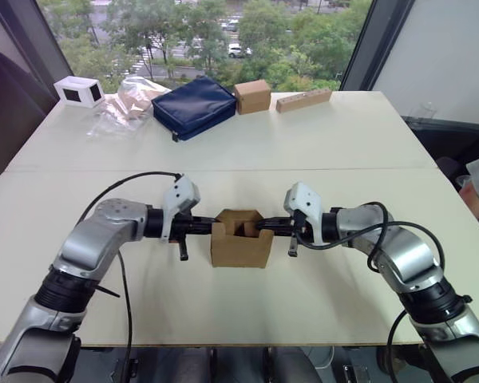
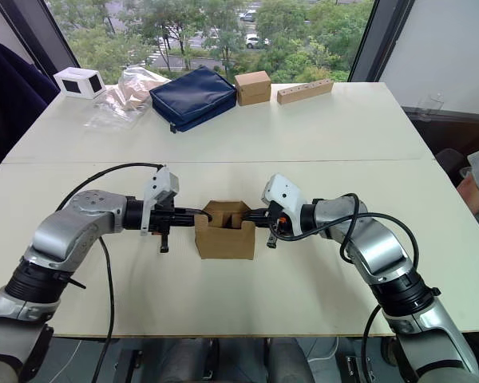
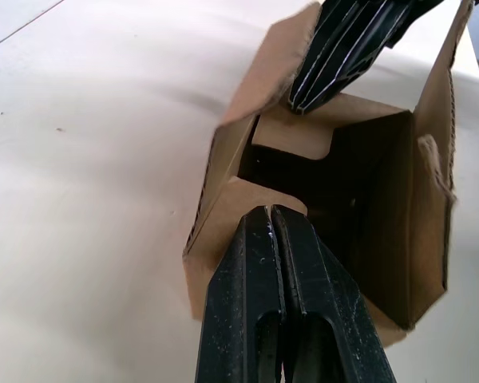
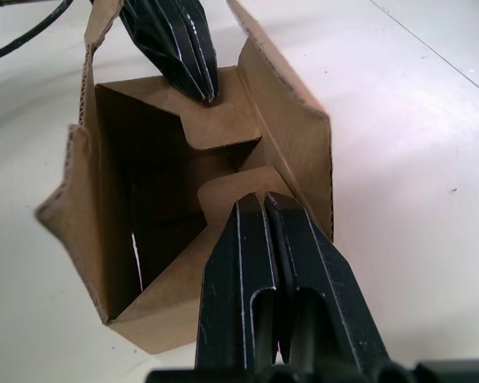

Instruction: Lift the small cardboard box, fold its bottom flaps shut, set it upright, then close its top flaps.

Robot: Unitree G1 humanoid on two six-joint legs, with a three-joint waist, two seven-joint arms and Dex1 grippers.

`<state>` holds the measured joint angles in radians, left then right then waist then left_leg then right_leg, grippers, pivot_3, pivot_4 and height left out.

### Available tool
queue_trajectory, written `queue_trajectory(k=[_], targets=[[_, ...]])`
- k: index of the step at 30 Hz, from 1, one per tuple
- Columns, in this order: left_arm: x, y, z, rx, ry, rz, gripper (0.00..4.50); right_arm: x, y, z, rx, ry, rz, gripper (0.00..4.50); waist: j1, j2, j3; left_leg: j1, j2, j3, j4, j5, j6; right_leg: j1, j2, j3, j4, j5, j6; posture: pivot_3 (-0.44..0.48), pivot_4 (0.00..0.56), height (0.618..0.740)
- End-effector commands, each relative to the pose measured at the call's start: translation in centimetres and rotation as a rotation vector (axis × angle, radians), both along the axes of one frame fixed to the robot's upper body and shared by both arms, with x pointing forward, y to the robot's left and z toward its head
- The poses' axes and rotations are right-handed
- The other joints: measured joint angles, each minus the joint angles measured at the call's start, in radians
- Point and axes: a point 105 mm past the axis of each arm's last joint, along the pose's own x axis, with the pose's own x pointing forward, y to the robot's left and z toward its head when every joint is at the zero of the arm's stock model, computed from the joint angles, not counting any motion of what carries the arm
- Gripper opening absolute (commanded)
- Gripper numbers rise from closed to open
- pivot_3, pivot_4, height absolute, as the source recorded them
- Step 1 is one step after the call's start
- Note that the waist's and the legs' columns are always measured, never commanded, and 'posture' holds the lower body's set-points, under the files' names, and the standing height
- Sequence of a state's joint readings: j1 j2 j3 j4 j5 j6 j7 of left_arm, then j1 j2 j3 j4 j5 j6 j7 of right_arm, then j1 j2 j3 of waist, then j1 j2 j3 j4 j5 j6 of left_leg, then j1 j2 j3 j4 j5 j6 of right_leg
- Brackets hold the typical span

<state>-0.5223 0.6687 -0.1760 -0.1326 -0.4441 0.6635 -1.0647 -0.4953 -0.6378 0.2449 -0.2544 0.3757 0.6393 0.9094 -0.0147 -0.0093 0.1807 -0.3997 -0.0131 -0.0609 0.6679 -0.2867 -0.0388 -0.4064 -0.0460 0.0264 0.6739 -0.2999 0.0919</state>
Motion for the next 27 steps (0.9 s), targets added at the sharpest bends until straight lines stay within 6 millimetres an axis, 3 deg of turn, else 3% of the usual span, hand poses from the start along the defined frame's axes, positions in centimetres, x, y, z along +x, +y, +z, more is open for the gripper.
queue_trajectory(k=[1, 5, 8, 12, 15, 18, 20, 25, 27], targets=[[0.1, 0.2, 0.2, 0.005, -0.011, 0.013, 0.02, 0.1, 0.0, 0.6, 0.022, -0.024, -0.003, 0.0, 0.0, 0.0, 0.0, 0.0, 0.0, 0.0, 0.0, 0.0, 0.0, 0.0, 0.0, 0.0, 0.0, 0.0, 0.0, 0.0, 0.15, 0.74], [0.0, 0.6, 0.7, -0.033, 0.018, 0.017, 0.02, 0.4, 0.0, 1.4, 0.05, -0.047, -0.013, 0.0, 0.0, 0.0, 0.0, 0.0, 0.0, 0.0, 0.0, 0.0, 0.0, 0.0, 0.0, 0.0, 0.0, 0.0, 0.0, 0.0, 0.15, 0.74], [0.0, 1.1, 2.3, -0.104, 0.044, 0.023, 0.02, -0.1, -0.2, 3.4, 0.099, -0.089, 0.003, 0.0, 0.0, 0.0, 0.0, 0.0, 0.0, 0.0, 0.0, 0.0, 0.0, 0.0, 0.0, 0.0, 0.0, 0.0, 0.0, 0.0, 0.15, 0.74], [1.5, 1.8, 5.5, -0.247, 0.043, 0.086, 0.02, 0.0, -1.0, 5.5, 0.107, -0.17, -0.031, 0.0, 0.001, 0.0, 0.0, 0.0, 0.0, 0.0, 0.0, 0.0, 0.0, 0.0, 0.0, 0.0, 0.0, 0.0, 0.0, 0.0, 0.15, 0.74], [3.1, 2.6, 6.5, -0.268, 0.009, 0.14, 0.02, 0.2, -2.1, 7.2, 0.108, -0.225, -0.08, 0.0, 0.001, 0.0, 0.0, 0.0, 0.0, 0.0, 0.0, 0.0, 0.0, 0.0, 0.0, 0.0, 0.0, 0.0, 0.0, 0.0, 0.15, 0.74], [4.8, 3.3, 5.3, -0.189, -0.021, 0.194, 0.02, -0.9, -2.8, 8.7, 0.123, -0.243, -0.084, 0.0, 0.001, 0.0, 0.0, 0.0, -0.001, 0.0, 0.0, 0.0, 0.0, 0.0, -0.001, 0.0, 0.0, 0.0, 0.0, 0.0, 0.15, 0.74], [5.7, 3.6, 3.8, -0.139, -0.014, 0.202, 0.02, -2.8, -2.0, 9.1, 0.148, -0.198, -0.022, 0.0, 0.001, 0.0, 0.0, 0.0, -0.002, 0.0, 0.0, 0.0, 0.0, 0.0, -0.001, 0.0, 0.0, 0.0, 0.0, 0.0, 0.15, 0.74], [6.7, 2.7, 0.9, -0.104, 0.054, 0.128, 0.02, -7.0, 0.7, 7.3, 0.098, -0.118, 0.115, 0.0, 0.001, 0.0, 0.0, -0.001, -0.001, -0.001, 0.0, 0.0, 0.0, 0.0, 0.0, 0.0, 0.0, 0.0, 0.0, 0.0, 0.15, 0.74], [6.9, 2.2, 0.2, -0.103, 0.08, 0.101, 0.02, -7.8, 1.5, 6.8, 0.094, -0.106, 0.129, 0.0, 0.002, 0.0, 0.0, -0.001, -0.001, 0.0, 0.0, 0.0, 0.0, -0.001, 0.0, 0.0, 0.0, 0.0, 0.0, 0.0, 0.15, 0.74]])
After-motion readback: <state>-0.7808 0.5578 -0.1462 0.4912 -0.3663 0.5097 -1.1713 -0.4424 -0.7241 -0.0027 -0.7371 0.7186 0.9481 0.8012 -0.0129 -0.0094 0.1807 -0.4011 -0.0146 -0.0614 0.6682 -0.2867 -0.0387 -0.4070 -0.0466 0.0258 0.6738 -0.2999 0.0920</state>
